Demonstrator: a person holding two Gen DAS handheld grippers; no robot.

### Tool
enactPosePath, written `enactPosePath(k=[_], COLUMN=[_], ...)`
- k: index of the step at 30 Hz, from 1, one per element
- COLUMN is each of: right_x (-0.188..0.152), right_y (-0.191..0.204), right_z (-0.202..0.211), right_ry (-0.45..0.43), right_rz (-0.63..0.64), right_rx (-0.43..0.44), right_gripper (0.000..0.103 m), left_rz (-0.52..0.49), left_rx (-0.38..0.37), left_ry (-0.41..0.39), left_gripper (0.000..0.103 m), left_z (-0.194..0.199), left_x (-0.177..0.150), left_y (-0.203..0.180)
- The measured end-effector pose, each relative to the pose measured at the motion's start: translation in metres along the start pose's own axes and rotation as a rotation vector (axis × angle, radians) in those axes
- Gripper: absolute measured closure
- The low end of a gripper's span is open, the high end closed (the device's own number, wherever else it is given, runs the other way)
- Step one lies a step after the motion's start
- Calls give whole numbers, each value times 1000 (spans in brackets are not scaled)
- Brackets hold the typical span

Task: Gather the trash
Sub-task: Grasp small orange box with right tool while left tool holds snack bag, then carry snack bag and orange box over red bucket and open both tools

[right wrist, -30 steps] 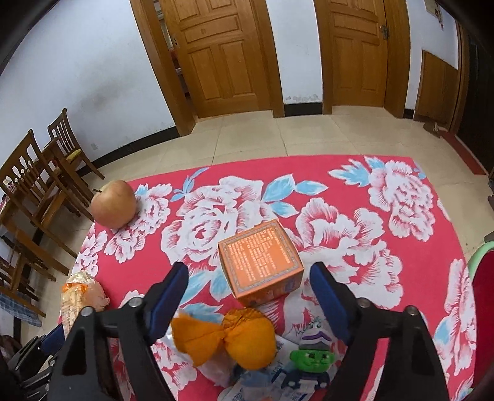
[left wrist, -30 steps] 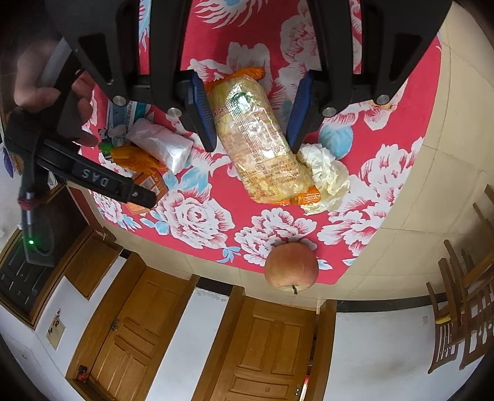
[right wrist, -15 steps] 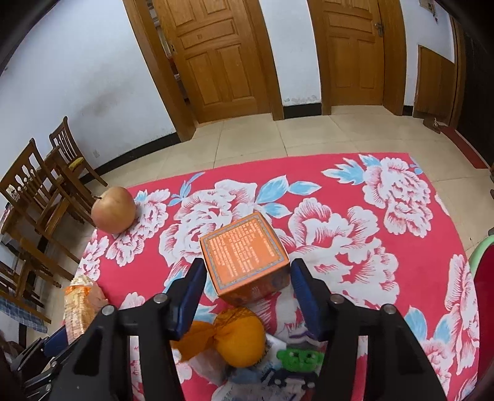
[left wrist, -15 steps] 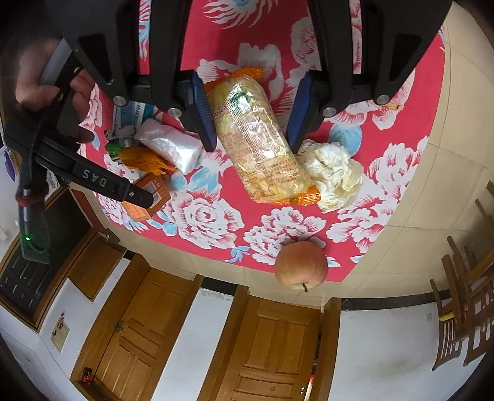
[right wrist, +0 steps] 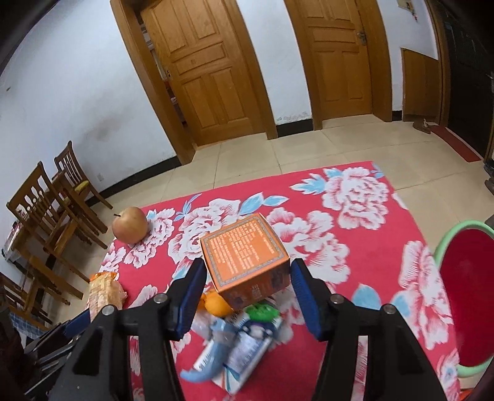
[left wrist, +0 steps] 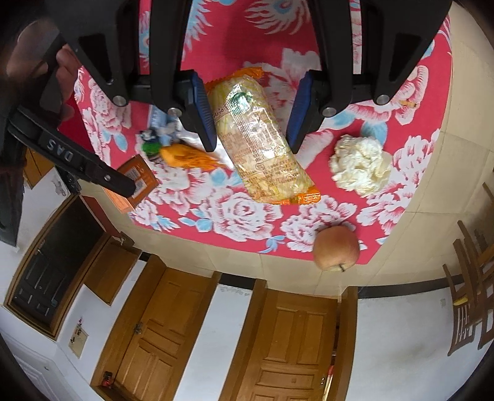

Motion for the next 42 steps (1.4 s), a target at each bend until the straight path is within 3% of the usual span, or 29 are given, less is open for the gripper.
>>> enactPosePath(k=[23,42], right_x=[-24,-22], right_y=[-120,-266], right_z=[96,148], right_ry=[-93,-217], right_rz=[-217,-482], right_rx=[-68,-203], right_gripper=[43,43], left_rz=[-159,-350], left_rx=[-114,-236], left_ry=[9,88], left_gripper=[56,56], left_z=[7,-39], left_x=[0,-14], left_y=[-118,-259])
Point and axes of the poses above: each gripper's, at about its wrist camera, not at the fingertips, and z roughly against the way its jaws point, y to its left, x to its top, the point moved 8 cm from there along -z, roughly the way its jaws point, and after that the axes turned 9 degrees about -z, right-handed, at the moved point
